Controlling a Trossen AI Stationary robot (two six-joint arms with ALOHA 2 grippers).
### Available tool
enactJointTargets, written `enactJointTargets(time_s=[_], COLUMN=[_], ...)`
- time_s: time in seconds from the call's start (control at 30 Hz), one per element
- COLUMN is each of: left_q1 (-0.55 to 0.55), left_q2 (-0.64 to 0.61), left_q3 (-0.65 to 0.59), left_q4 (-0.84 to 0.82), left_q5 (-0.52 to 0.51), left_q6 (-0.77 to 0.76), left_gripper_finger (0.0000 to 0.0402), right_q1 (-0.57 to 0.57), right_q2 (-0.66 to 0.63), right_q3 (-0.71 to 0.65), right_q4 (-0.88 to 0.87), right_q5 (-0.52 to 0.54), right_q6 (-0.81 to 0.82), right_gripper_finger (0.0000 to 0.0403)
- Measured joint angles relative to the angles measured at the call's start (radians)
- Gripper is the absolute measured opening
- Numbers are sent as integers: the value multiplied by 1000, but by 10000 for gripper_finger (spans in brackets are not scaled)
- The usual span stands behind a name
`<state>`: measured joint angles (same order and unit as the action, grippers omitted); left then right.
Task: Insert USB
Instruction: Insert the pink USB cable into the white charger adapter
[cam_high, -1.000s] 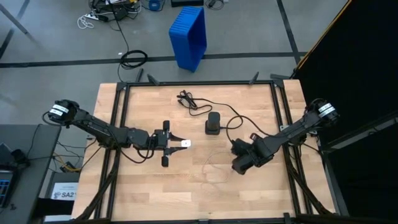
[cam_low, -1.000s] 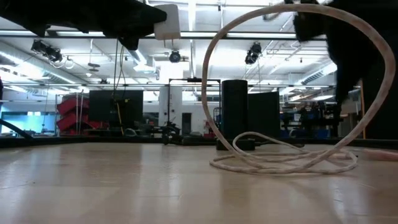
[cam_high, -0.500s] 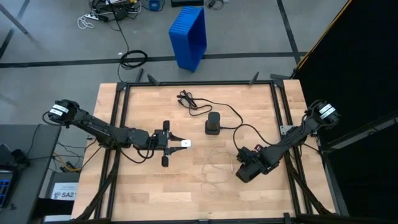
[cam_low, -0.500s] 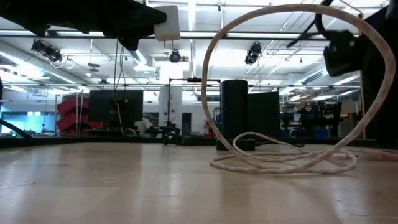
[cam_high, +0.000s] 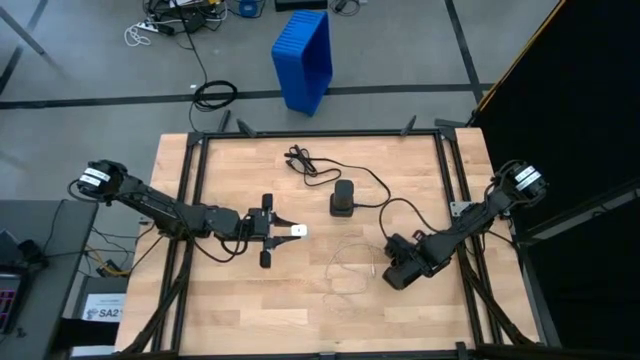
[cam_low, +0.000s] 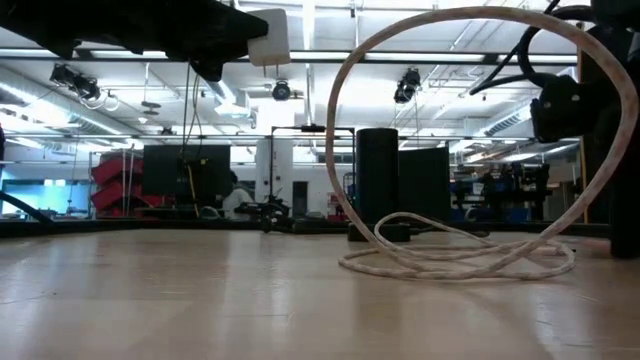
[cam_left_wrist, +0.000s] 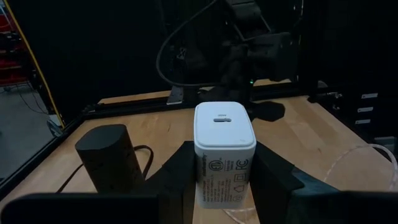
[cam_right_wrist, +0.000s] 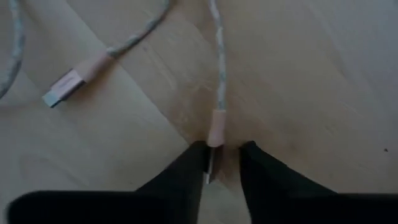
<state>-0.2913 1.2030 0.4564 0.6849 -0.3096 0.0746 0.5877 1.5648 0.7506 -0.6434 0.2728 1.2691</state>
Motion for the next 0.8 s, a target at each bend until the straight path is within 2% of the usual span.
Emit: enactJointTargets(time_s=[0.1,0.27,0.53,0.67,0.8], left_q1=[0,0,0,0,-1], left_q2=[0,0,0,0,0], left_q3=[0,0,0,0,0], left_q4=[0,-2,-3,2,8], left_q5=[0,0,0,0,6], left_q6=[0,0,-1,1,8], left_gripper_finger=[92,92,92,92,92], right_q1=[-1,-4,-22,-47,-99], right_q2=[1,-7,-115,-145,-148], right_q3=[-1,8,74,100,112], right_q4=[7,-5,-42,10,226], right_q5=[14,124,326,424,457], right_q6=[-14,-34,-119,-264,-487], right_gripper_finger=[9,2,0,0,0])
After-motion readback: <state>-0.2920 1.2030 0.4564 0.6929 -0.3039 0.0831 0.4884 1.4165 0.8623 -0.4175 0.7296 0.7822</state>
